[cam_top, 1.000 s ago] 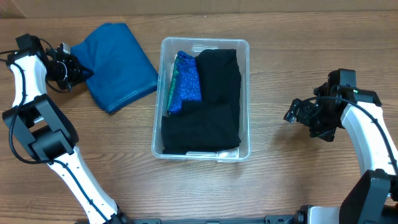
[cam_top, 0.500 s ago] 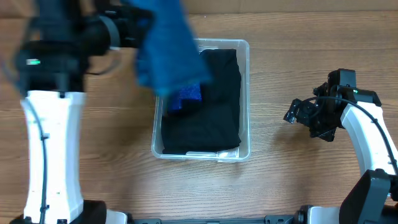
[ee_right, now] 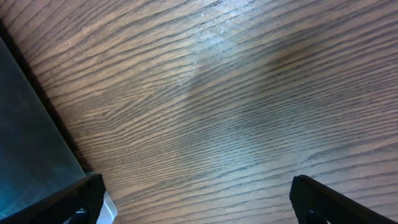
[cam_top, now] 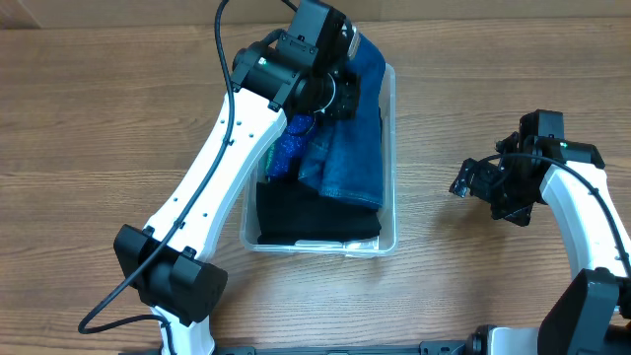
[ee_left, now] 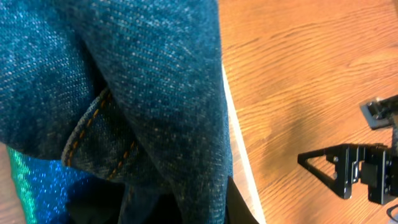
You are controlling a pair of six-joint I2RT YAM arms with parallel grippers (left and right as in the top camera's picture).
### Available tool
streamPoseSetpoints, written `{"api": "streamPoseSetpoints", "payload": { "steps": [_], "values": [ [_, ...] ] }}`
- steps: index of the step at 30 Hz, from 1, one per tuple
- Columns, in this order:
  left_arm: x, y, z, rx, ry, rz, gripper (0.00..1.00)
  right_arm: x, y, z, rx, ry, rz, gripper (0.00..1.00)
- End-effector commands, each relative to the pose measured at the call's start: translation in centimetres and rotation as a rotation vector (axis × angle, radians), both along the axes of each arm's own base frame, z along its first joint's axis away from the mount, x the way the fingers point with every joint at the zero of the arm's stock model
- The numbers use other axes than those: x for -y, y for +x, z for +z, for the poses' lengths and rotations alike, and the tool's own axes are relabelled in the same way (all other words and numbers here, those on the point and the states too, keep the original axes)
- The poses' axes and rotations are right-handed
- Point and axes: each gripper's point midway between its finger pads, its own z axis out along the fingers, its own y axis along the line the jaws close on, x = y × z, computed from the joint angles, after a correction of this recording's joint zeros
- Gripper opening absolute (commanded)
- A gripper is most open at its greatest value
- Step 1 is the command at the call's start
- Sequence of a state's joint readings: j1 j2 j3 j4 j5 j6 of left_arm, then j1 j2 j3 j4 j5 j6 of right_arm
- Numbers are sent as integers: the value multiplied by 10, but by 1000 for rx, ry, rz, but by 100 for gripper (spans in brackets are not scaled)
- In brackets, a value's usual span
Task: Pack container
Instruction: 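Grasp the teal-blue towel with the left gripper and lay it in the bin, then tuck the towel edges into the bin with the left gripper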
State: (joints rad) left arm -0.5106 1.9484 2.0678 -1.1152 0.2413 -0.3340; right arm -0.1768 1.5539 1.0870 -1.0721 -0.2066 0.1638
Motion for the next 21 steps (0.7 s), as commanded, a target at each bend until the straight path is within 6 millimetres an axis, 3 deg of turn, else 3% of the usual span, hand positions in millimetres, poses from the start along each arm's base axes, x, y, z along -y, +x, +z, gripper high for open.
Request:
{"api": "streamPoseSetpoints", "payload": {
  "steps": [1,4,5,7,9,10,13,17,21],
  "values": [
    [-33,2,-8,3,147,63,4,0,2,3,15,0,2,100],
    [-131,5,-20,-11,508,271,16,0,2,3,15,0,2,100],
    [-155,5,-19,-12,581,316,17,1,2,3,16,0,2,100],
    [-186,11,-12,13,668,389,19,1,3,3,16,0,2,100],
    [-197,19,3,73,693,428,19,1,3,3,16,0,2,100],
    [-193,28,17,134,661,433,23,1,3,3,19,-1,2,100],
    [-174,35,41,209,588,395,16,1,4,3,22,-1,2,100],
    [-109,31,74,280,350,194,7,1,4,3,24,-2,5,100],
    [-51,6,120,342,134,74,4,1,4,3,24,-2,5,100]
  ]
}}
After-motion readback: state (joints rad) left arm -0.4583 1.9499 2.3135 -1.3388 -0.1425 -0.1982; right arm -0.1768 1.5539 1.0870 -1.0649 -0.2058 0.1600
